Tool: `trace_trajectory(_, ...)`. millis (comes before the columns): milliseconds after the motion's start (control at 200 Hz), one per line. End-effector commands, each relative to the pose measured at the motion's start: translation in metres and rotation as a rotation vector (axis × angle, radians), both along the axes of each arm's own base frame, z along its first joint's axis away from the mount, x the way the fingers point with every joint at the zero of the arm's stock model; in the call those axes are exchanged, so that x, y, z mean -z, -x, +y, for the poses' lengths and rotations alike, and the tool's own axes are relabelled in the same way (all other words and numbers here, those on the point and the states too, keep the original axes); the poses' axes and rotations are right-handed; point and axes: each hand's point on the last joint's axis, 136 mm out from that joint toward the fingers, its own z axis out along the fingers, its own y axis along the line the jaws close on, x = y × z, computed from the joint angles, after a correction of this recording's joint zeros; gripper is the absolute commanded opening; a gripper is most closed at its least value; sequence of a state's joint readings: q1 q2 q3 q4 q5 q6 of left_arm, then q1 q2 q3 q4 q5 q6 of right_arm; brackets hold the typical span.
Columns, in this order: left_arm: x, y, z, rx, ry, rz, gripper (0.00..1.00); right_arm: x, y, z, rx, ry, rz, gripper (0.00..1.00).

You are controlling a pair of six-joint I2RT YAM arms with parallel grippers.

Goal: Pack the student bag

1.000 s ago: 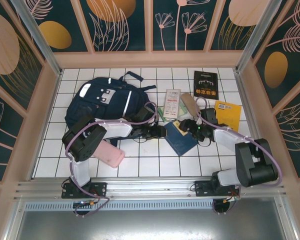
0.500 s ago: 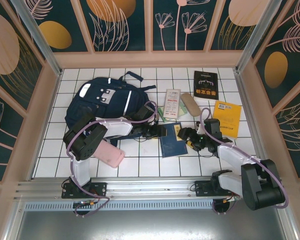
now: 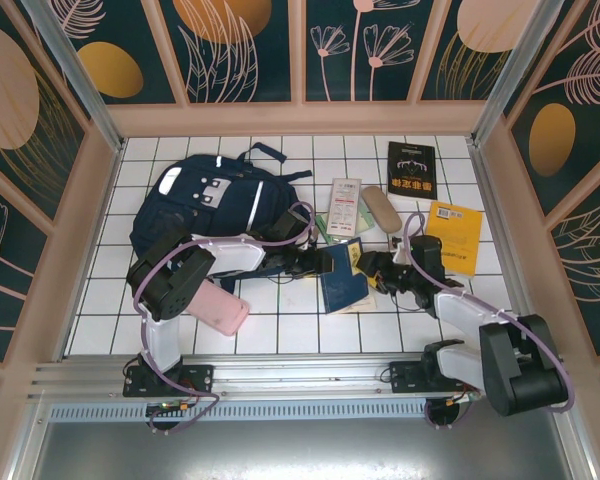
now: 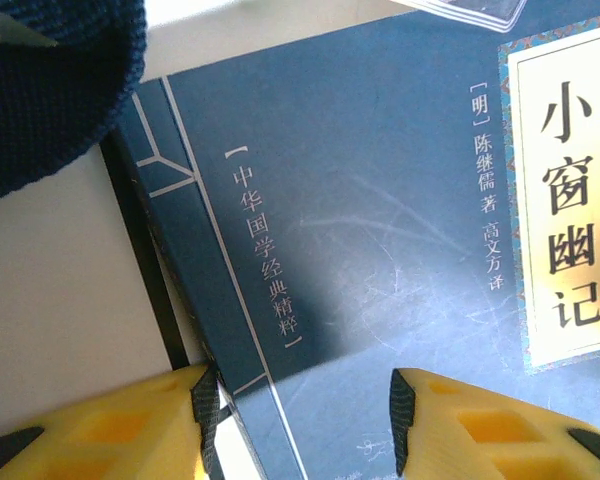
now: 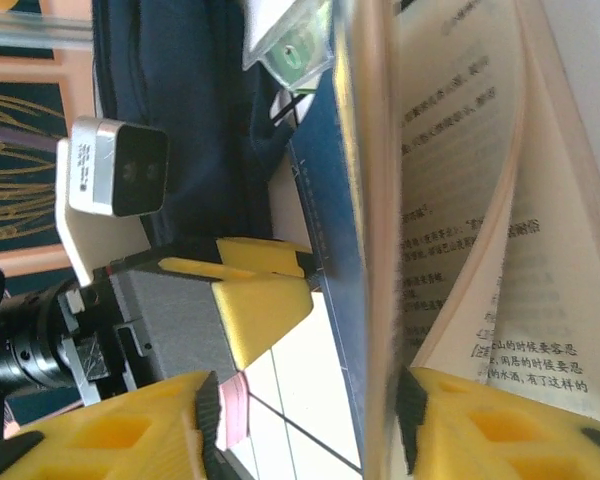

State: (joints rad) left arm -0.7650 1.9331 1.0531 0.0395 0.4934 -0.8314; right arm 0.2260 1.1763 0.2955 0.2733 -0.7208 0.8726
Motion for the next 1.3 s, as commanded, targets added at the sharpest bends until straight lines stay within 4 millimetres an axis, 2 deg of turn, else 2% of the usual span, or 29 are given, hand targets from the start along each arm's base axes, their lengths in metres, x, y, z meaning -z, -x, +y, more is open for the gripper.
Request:
trace_trajectory(0, 0.013, 0.014, -0.007, 0.061, 0.019, 0.020, 0.50, 0.009, 0.002, 0.003, -0.020, 0.000, 0.017, 0.40)
trace_trajectory(200, 0.006, 0.014, -0.008, 0.058, 0.026, 0.012, 0.50, 0.033, 0.005, 0.003, -0.039, 0.084, 0.072, 0.22)
trace_trajectory(345, 0.002, 0.015, -0.003, 0.056, 0.009, 0.003, 0.50, 0.051, 0.011, -0.008, -0.034, 0.175, 0.113, 0.09)
trace_trajectory(420, -0.001, 0.016, 0.003, 0.054, -0.015, -0.013, 0.50, 0.053, 0.015, -0.014, -0.029, 0.208, 0.116, 0.05)
trace_trajectory(581, -0.011, 0.019, 0.009, 0.029, -0.010, -0.017, 0.53, 0.027, 0.015, -0.017, -0.001, 0.128, 0.050, 0.02)
trace_trajectory(721, -0.024, 0.017, 0.001, 0.006, 0.067, 0.006, 0.54, -0.003, 0.011, -0.020, 0.033, 0.003, 0.006, 0.00)
trace_trajectory(746, -0.019, 0.022, 0.004, -0.002, 0.073, 0.032, 0.54, -0.008, 0.010, -0.020, 0.035, -0.013, 0.002, 0.00)
trace_trajectory(1021, -0.062, 0.018, -0.030, -0.053, 0.431, 0.147, 0.56, -0.054, 0.004, -0.019, 0.038, -0.114, -0.062, 0.00)
trace_trajectory(1131, -0.080, 0.014, -0.037, -0.070, 0.559, 0.158, 0.57, -0.064, 0.004, -0.019, 0.036, -0.130, -0.078, 0.00)
trace_trajectory(1296, -0.078, 0.010, -0.039, -0.114, 0.638, 0.201, 0.56, -0.077, 0.005, -0.018, 0.038, -0.164, -0.095, 0.00)
